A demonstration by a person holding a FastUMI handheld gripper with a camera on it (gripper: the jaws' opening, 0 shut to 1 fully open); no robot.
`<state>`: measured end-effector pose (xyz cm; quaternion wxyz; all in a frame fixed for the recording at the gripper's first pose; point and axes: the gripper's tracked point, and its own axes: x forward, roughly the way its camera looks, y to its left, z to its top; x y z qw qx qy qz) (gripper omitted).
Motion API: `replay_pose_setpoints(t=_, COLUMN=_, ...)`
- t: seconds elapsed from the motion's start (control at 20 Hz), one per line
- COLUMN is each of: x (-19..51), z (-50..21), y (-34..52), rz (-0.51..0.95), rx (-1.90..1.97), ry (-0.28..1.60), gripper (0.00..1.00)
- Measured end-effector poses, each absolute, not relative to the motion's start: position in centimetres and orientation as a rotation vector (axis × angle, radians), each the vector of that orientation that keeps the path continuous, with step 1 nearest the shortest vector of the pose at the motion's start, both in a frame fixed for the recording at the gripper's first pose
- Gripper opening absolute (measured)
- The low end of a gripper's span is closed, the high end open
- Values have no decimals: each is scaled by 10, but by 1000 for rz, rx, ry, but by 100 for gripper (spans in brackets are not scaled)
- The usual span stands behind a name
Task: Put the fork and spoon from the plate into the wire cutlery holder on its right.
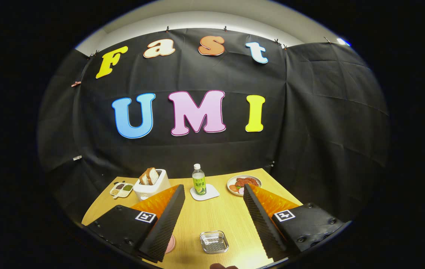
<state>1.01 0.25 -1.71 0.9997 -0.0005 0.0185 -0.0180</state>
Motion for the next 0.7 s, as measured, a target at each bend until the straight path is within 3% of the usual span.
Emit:
replay_pose_setpoints(t=0.4, x=30, z=-83, y=64, rz=121, rx=-12, ry=209, gripper=98)
replay_pose_setpoints(t=0.7, x=32, z=-183, y=119, rz=236, rx=-60, ry=488, gripper=99)
